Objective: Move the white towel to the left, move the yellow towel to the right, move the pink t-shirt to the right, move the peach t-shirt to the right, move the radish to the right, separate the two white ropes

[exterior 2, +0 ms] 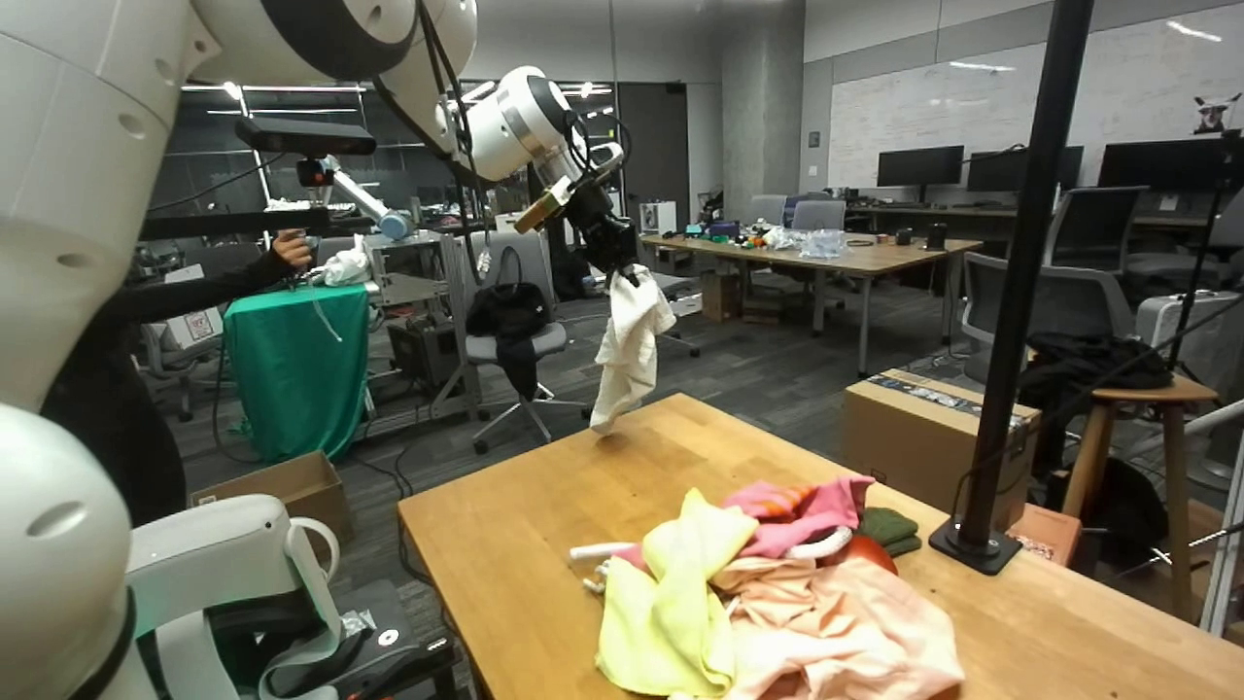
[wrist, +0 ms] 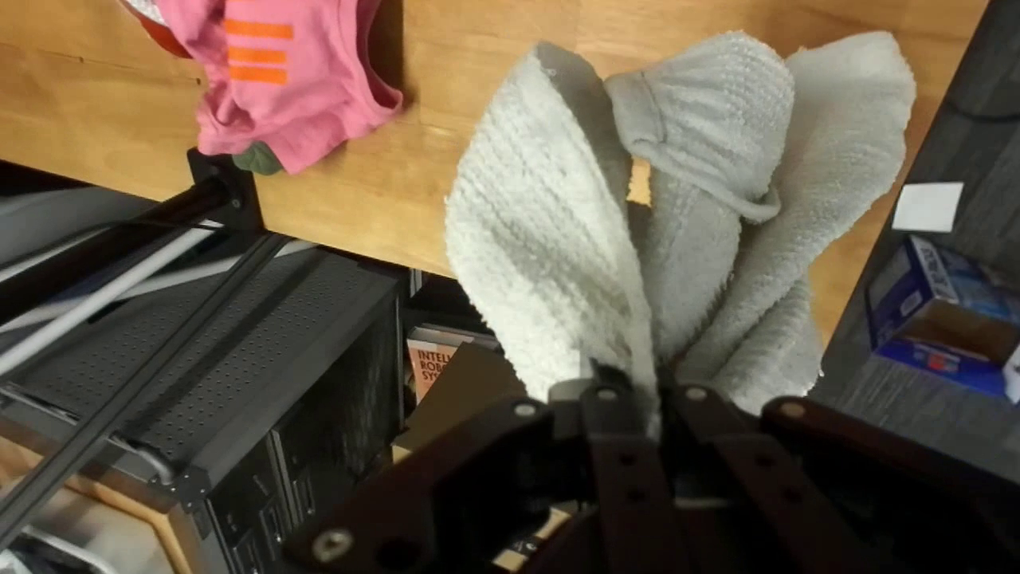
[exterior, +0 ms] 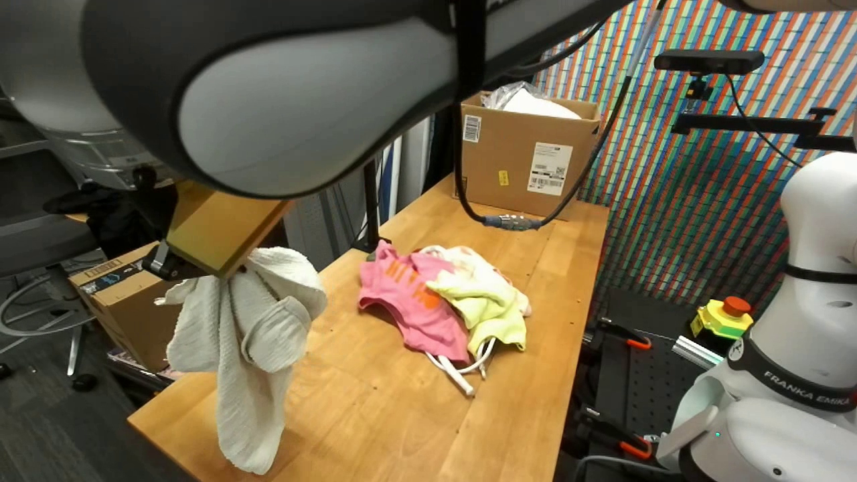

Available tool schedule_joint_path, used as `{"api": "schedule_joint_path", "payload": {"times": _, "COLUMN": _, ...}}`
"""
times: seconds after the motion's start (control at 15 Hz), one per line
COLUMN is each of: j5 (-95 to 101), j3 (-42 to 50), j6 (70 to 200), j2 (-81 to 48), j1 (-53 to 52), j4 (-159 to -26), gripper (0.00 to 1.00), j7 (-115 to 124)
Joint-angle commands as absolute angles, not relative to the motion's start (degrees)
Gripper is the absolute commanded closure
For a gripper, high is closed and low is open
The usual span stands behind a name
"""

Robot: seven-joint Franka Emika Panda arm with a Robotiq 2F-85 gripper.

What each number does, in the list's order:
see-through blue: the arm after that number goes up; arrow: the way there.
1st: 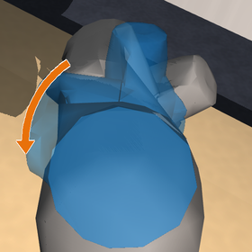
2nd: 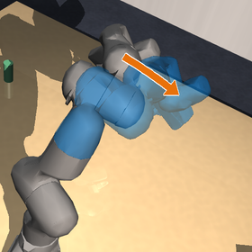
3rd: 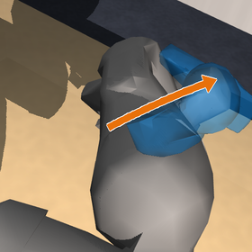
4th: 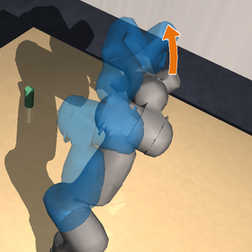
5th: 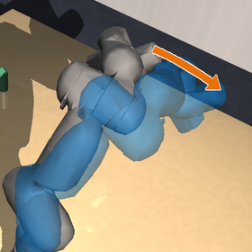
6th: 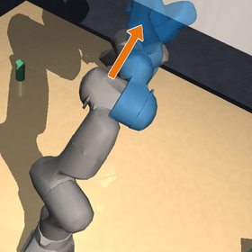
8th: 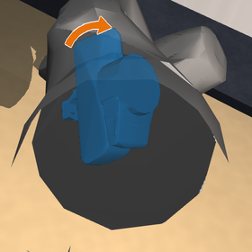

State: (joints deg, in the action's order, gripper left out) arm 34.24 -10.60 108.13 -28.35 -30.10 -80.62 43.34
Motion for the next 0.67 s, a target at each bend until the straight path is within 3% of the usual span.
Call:
{"api": "schedule_joint_path", "payload": {"times": 0.0, "j5": 36.3, "j3": -7.5, "j6": 112.3, "j2": -29.6, "j1": -32.0, "j4": -79.0, "gripper": 0.96, "j7": 53.1}}
{"api": "schedule_joint_path", "payload": {"times": 0.13, "j5": 38.5, "j3": -6.1, "j6": 114.6, "j2": -29.6, "j1": -32.6, "j4": -79.5, "gripper": 0.96, "j7": 58.6}}
{"api": "schedule_joint_path", "payload": {"times": 0.2, "j5": 39.0, "j3": -6.1, "j6": 114.3, "j2": -29.6, "j1": -32.7, "j4": -79.6, "gripper": 0.68, "j7": 58.9}}
{"api": "schedule_joint_path", "payload": {"times": 0.27, "j5": 40.0, "j3": -5.9, "j6": 113.9, "j2": -29.7, "j1": -32.8, "j4": -79.6, "gripper": 0.67, "j7": 59.1}}
{"api": "schedule_joint_path", "payload": {"times": 0.6, "j5": 40.9, "j3": -6.7, "j6": 110.8, "j2": -29.3, "j1": -32.3, "j4": -80.0, "gripper": 0.29, "j7": 55.9}}
